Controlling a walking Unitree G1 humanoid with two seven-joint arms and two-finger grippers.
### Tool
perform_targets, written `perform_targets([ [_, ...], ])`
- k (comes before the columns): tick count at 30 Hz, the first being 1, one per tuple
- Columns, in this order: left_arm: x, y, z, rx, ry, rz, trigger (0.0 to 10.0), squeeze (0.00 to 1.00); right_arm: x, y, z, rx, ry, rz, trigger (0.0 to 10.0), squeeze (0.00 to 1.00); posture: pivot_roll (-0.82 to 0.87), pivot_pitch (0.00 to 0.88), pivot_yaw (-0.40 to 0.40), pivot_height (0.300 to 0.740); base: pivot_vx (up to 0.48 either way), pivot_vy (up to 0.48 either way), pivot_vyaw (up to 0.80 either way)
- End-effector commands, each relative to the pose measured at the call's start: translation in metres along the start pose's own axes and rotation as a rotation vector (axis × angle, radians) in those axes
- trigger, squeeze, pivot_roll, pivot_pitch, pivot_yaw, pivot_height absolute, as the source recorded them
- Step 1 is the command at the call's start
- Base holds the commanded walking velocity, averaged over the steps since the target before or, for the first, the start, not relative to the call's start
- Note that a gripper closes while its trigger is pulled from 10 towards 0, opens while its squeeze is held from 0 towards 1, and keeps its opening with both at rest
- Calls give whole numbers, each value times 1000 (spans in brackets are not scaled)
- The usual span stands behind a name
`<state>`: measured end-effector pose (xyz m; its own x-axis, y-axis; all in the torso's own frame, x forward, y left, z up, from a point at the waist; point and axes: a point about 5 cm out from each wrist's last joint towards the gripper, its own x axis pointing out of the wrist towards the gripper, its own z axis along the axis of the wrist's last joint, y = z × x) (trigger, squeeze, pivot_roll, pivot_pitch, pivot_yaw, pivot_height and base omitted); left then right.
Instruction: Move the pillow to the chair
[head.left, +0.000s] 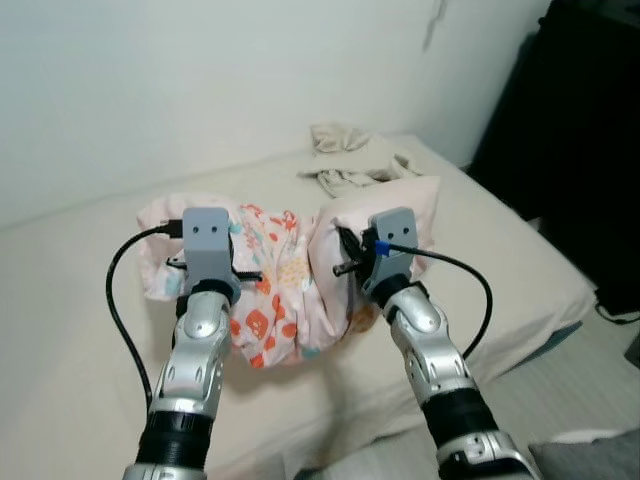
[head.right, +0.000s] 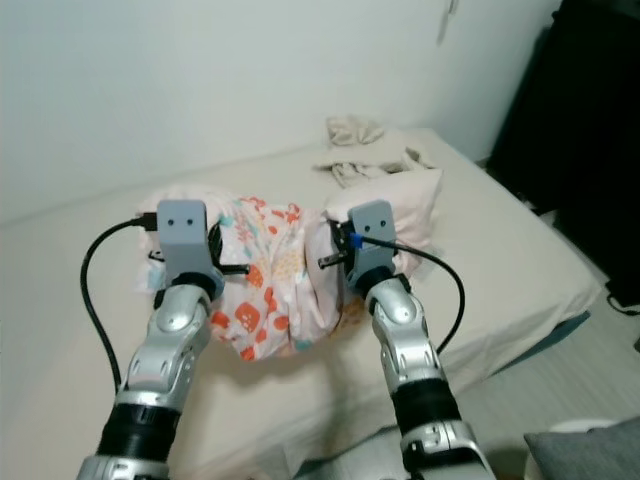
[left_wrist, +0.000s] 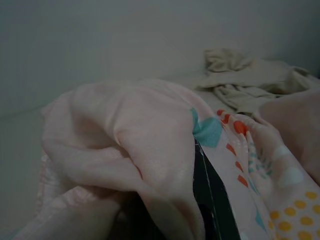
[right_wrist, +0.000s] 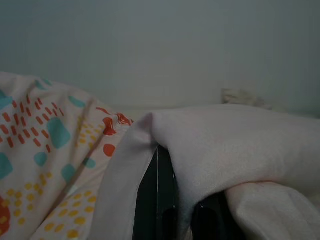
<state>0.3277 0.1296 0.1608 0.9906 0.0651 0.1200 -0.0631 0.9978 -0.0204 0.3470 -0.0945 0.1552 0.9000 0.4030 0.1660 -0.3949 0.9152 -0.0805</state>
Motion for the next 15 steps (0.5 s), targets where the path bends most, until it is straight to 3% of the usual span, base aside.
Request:
perform_targets([
  [1, -1, -7, 7, -7, -43, -32, 10000, 0, 5, 9, 8, -10, -40, 50, 10000, 0, -31, 84, 2, 740, 0, 0, 0],
  [9, -2, -6, 7, -7, -45, -28, 10000, 0, 5, 11, 7, -10, -34, 61, 10000, 0, -30, 84, 0, 740, 0, 0, 0],
  [15, -2, -5, 4, -5, -36, -20, 10000, 0, 3, 17, -8, -41, 53, 106, 10000, 0, -30, 88, -6, 740, 0, 0, 0],
])
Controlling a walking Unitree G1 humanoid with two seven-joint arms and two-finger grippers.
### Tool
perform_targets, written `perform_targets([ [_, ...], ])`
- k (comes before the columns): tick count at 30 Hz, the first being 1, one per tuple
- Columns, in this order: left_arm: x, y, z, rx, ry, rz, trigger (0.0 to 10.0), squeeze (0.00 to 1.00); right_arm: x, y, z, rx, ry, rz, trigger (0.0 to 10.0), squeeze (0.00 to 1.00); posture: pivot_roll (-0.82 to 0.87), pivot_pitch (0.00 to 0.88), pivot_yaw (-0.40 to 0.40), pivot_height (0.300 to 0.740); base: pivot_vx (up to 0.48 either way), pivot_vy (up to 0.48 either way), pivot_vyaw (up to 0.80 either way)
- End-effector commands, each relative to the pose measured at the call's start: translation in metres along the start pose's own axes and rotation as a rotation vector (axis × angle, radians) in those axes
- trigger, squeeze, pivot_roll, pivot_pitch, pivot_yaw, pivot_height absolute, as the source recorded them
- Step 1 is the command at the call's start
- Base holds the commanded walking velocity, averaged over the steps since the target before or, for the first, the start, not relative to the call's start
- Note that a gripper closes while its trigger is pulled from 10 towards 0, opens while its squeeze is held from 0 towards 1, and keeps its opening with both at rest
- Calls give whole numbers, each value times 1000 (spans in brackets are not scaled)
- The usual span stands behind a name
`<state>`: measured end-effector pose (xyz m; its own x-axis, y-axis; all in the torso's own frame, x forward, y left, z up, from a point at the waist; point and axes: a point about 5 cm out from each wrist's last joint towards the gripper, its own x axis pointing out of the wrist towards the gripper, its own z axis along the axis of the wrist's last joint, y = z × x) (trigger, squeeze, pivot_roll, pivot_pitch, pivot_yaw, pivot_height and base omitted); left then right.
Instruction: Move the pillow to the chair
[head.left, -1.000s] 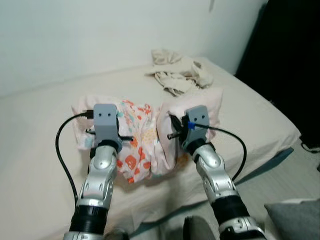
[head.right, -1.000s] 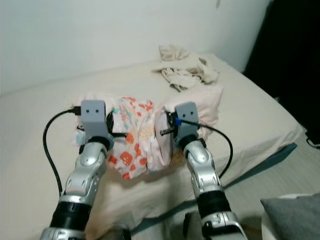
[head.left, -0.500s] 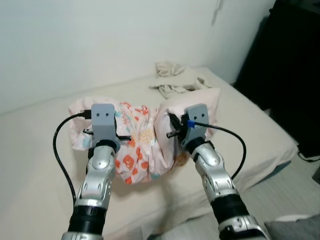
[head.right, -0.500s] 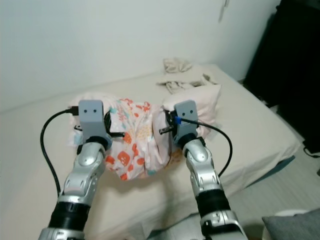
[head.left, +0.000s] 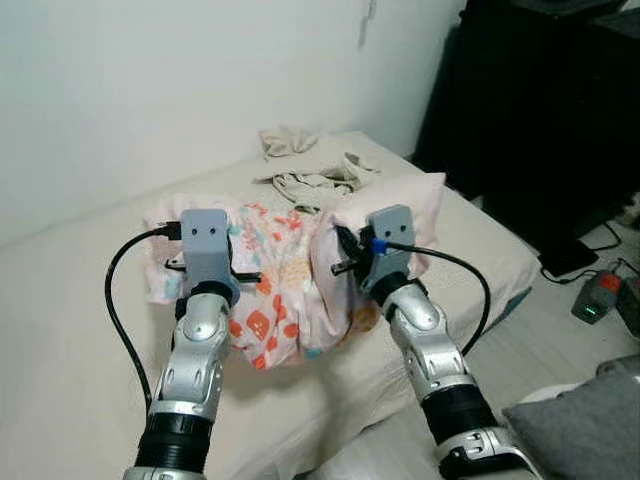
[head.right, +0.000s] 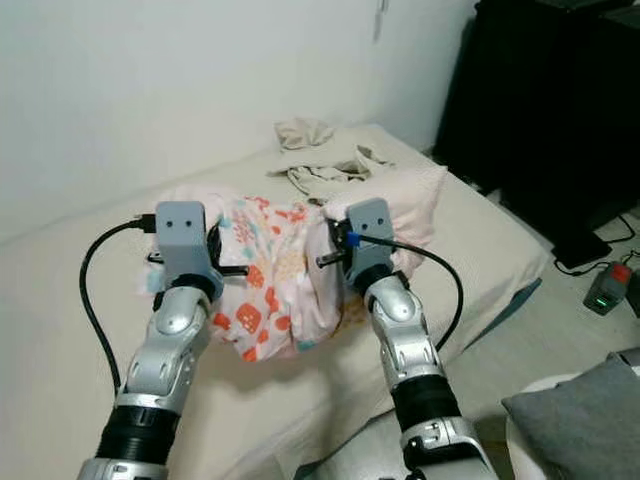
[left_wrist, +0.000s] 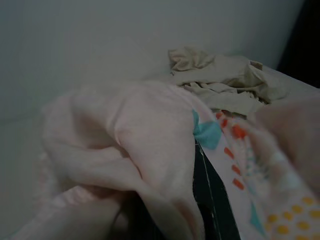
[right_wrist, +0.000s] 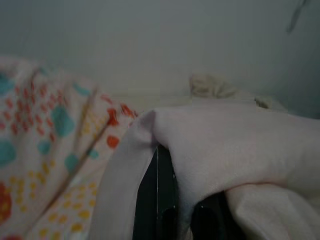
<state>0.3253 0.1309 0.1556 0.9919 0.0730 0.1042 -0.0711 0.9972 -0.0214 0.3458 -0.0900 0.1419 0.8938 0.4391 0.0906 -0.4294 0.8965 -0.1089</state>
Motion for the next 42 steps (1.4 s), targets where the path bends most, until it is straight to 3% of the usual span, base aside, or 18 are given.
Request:
perform_targets([
  [1, 0, -5, 8, 0, -51, -22, 10000, 0, 3, 14, 3, -18, -8, 80, 10000, 0, -30, 90, -10, 740, 0, 0, 0],
  [14, -7, 4, -4, 24, -23, -5, 10000, 0, -3, 20, -13, -12, 55, 107, 10000, 0, -25, 91, -17, 740, 0, 0, 0],
  [42, -10, -2, -9, 30, -4, -38, 10000, 0, -8, 22, -22, -11, 83, 108, 10000, 0, -25, 100, -9, 740, 0, 0, 0],
])
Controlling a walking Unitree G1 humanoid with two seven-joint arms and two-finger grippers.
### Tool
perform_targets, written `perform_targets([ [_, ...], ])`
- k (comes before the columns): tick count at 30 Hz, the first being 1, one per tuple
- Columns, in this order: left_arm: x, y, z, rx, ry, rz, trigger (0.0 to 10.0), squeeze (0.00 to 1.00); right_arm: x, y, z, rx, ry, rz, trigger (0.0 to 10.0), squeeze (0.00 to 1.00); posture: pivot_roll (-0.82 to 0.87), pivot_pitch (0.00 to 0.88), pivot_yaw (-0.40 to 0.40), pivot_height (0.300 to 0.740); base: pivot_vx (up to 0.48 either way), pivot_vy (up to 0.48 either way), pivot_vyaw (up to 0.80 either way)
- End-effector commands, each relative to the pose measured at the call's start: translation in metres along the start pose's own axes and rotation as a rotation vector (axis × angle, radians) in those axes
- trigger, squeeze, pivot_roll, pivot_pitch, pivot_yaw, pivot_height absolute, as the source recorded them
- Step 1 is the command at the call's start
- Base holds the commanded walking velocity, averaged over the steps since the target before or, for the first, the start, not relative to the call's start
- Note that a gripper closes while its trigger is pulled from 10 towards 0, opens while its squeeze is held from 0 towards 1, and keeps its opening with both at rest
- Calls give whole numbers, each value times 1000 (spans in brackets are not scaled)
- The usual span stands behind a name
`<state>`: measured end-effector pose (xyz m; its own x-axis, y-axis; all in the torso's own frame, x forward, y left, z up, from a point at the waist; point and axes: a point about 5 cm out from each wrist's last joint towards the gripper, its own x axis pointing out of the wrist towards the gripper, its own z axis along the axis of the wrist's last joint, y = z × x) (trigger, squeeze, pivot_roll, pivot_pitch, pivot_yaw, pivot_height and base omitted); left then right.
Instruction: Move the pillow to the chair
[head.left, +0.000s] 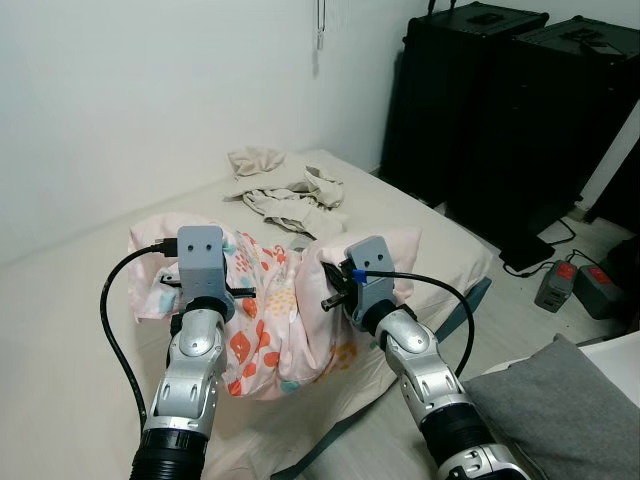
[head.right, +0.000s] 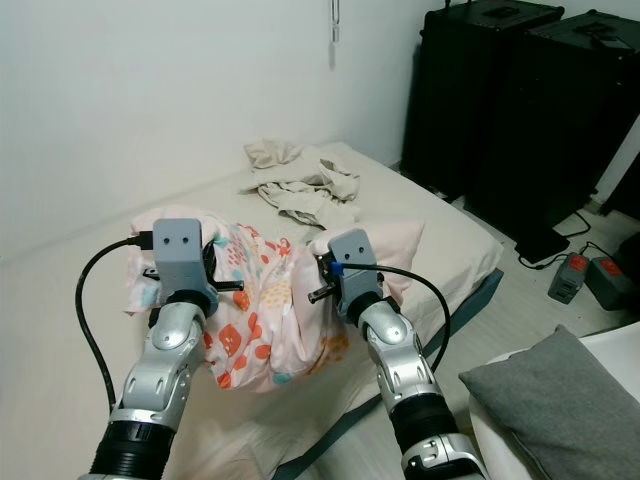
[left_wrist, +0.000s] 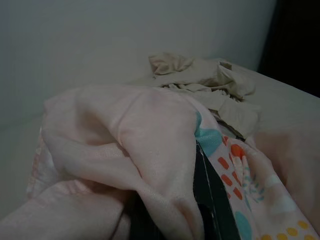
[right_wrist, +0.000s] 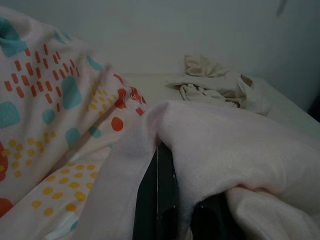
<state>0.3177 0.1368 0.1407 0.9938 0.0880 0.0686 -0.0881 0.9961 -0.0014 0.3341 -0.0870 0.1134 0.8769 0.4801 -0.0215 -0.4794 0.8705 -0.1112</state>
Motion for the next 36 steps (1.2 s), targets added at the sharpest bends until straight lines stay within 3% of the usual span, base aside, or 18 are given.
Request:
perform_targets([
  [1, -1, -9, 5, 10, -40, -53, 10000, 0, 4, 11, 5, -14, -24, 51, 10000, 0, -25, 101, -9, 740, 0, 0, 0],
  [14, -1, -11, 4, 12, -35, -69, 10000, 0, 4, 10, 4, -15, -18, 50, 10000, 0, -25, 100, -8, 740, 0, 0, 0],
  [17, -7, -8, -9, -8, -3, -204, 10000, 0, -5, 5, -9, -30, 20, 36, 10000, 0, -23, 99, -5, 740, 0, 0, 0],
  [21, -15, 3, -16, -61, 18, -275, 10000, 0, -17, -4, -20, -20, 47, 1, 10000, 0, -24, 104, 0, 740, 0, 0, 0],
  [27, -20, 8, -18, -70, 23, -307, 10000, 0, -28, -13, -27, 8, 64, -41, 10000, 0, -25, 103, 2, 740, 0, 0, 0],
  [36, -21, 1, -14, -84, 1, -338, 10000, 0, -26, -9, -25, 20, 57, -35, 10000, 0, -24, 102, 1, 740, 0, 0, 0],
])
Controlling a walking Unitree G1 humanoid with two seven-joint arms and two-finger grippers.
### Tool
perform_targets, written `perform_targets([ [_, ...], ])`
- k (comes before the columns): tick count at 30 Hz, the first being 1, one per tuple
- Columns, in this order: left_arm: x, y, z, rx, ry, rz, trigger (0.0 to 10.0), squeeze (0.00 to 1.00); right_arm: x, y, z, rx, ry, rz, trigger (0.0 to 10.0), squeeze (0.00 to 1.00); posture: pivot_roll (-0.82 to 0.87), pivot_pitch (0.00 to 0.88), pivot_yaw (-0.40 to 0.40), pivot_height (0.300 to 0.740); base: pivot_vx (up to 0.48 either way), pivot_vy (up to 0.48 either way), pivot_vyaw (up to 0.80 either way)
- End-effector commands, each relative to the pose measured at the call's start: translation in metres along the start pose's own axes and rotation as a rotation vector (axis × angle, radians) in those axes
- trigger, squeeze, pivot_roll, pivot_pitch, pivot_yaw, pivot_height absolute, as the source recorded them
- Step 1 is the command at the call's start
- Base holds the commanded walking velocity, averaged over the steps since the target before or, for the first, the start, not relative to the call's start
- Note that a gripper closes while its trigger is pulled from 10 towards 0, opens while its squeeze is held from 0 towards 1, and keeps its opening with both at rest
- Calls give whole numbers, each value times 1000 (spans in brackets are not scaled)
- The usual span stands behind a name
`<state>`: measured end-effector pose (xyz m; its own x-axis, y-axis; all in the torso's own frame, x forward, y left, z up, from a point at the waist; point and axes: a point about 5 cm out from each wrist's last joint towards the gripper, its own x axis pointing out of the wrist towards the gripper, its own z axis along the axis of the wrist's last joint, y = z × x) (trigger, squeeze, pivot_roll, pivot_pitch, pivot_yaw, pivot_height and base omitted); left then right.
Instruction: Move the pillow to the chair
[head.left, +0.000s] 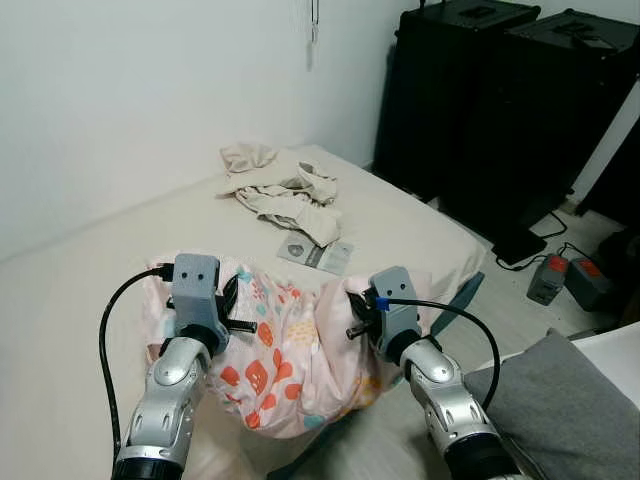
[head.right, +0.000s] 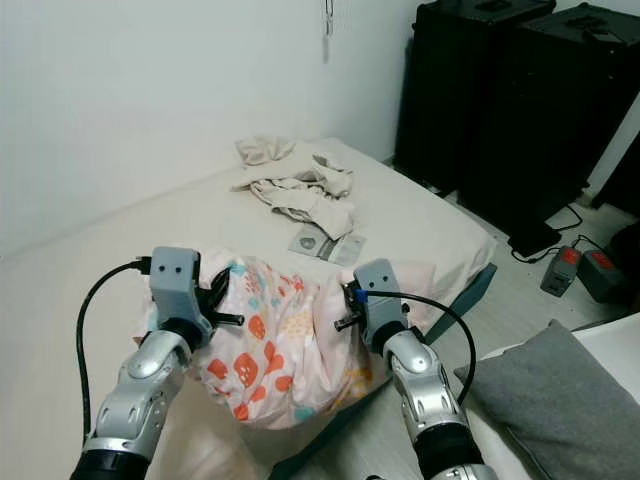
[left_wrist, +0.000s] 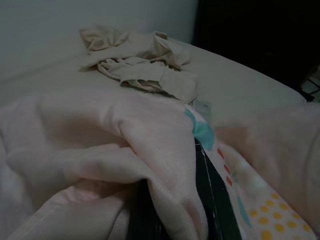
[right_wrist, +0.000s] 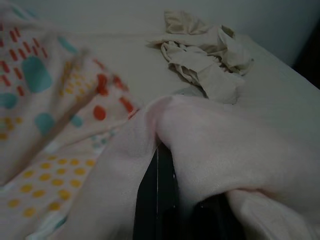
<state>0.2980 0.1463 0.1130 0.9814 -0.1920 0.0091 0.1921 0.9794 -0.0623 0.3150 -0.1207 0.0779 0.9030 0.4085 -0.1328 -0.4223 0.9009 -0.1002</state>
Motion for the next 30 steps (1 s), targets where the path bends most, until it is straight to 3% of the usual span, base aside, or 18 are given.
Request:
perform_targets([
  [1, 2, -11, 13, -5, -71, -58, 10000, 0, 4, 8, 15, 3, -66, 34, 10000, 0, -24, 101, 1, 740, 0, 0, -800],
  [30, 8, -6, 16, 10, -77, 44, 10000, 0, 9, 8, 20, 4, -65, 45, 10000, 0, -25, 104, -19, 740, 0, 0, -800],
])
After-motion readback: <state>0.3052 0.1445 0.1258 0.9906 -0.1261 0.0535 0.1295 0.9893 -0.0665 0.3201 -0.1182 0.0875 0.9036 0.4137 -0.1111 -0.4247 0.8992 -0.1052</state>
